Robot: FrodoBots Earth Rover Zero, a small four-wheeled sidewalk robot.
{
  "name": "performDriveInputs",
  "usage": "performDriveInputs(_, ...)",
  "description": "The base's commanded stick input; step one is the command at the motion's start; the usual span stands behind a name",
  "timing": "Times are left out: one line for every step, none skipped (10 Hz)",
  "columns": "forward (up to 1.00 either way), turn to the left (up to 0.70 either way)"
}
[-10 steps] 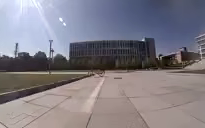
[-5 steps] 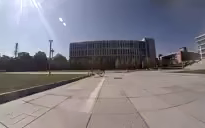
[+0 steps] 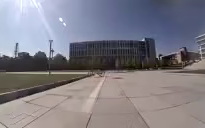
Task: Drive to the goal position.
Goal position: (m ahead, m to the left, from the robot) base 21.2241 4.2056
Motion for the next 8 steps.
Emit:
performDriveInputs(0.06, 0.0)
performDriveInputs(0.06, 0.0)
performDriveInputs(0.06, 0.0)
performDriveInputs(0.06, 0.0)
performDriveInputs(0.06, 0.0)
performDriveInputs(0.06, 0.0)
performDriveInputs(0.06, 0.0)
performDriveInputs(0.06, 0.0)
